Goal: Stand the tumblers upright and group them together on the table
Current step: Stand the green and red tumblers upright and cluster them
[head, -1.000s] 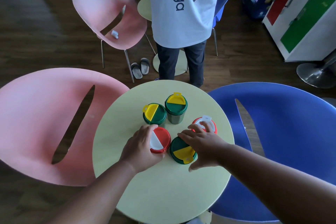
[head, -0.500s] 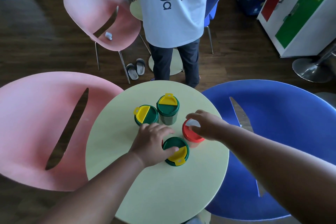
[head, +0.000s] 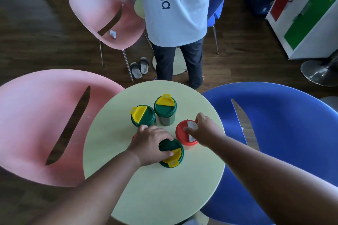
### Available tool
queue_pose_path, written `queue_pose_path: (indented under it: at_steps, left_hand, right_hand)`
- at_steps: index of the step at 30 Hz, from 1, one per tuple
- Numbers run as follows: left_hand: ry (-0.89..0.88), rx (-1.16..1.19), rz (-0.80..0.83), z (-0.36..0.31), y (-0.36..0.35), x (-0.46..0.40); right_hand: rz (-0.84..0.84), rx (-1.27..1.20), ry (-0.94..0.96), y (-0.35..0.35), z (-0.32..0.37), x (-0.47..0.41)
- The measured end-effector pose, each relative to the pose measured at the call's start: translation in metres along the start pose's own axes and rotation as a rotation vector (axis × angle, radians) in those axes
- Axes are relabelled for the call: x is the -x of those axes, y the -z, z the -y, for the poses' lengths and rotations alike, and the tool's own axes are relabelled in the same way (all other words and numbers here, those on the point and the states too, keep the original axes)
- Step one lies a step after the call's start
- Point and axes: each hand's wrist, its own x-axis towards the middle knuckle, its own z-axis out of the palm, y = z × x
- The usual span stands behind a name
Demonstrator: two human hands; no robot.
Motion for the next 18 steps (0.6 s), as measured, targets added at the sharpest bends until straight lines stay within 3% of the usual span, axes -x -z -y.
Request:
queue_pose_path:
  at_steps: [11,18]
  left_hand:
    - [0.055,-0.016,-0.016,-0.009,0.002,0.003]
    - [0.251,0.132,-0.375,0.01,0.014,0.001]
  right_hand:
    - [0.044,0.04,0.075,0.002,-0.006,0.007]
    - [0.101,0.076,0.133,0.01,-0.006,0.003]
